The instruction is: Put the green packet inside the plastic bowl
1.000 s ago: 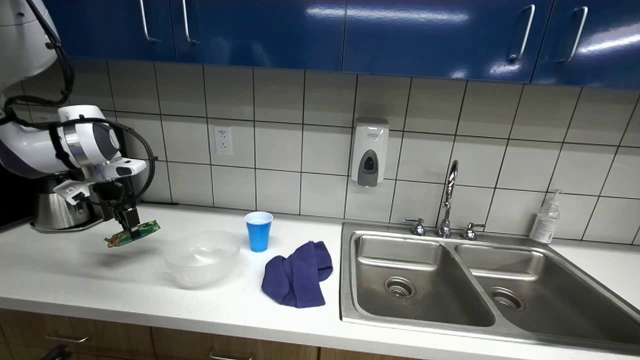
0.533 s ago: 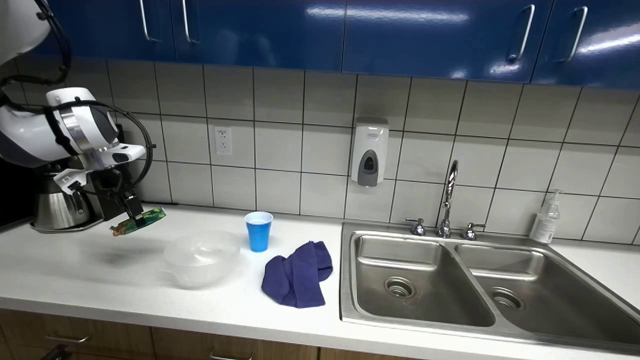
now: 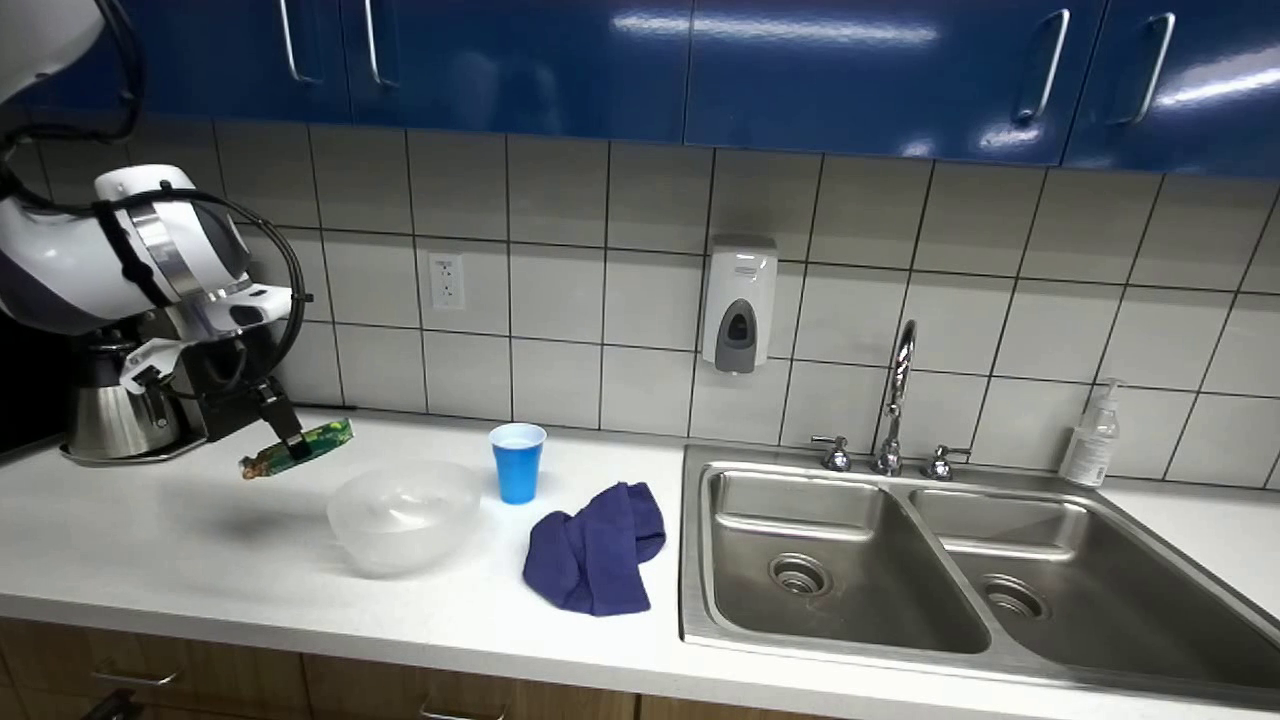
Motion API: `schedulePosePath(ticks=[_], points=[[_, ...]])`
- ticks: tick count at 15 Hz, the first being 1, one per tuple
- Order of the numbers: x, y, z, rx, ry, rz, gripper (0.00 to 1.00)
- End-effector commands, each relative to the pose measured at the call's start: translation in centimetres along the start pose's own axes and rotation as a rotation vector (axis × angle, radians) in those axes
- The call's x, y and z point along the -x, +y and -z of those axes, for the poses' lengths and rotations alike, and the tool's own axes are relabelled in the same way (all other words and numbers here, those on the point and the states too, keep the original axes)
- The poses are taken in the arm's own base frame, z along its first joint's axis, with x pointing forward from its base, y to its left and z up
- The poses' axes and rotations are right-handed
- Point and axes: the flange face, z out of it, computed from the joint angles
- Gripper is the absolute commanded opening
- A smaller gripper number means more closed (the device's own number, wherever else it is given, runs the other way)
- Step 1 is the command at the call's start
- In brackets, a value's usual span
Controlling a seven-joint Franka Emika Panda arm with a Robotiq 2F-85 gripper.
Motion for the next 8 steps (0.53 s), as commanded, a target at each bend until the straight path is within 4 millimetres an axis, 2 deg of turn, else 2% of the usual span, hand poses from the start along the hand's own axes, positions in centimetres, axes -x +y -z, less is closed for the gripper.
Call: schedulePosePath(ticks=[1,8], points=[[-1.0,3.5,0.1,0.012,0.007,-0.082,0.16],[-5.3,7.8,-2.7,0.047,-0.037,-0.158,0.16]])
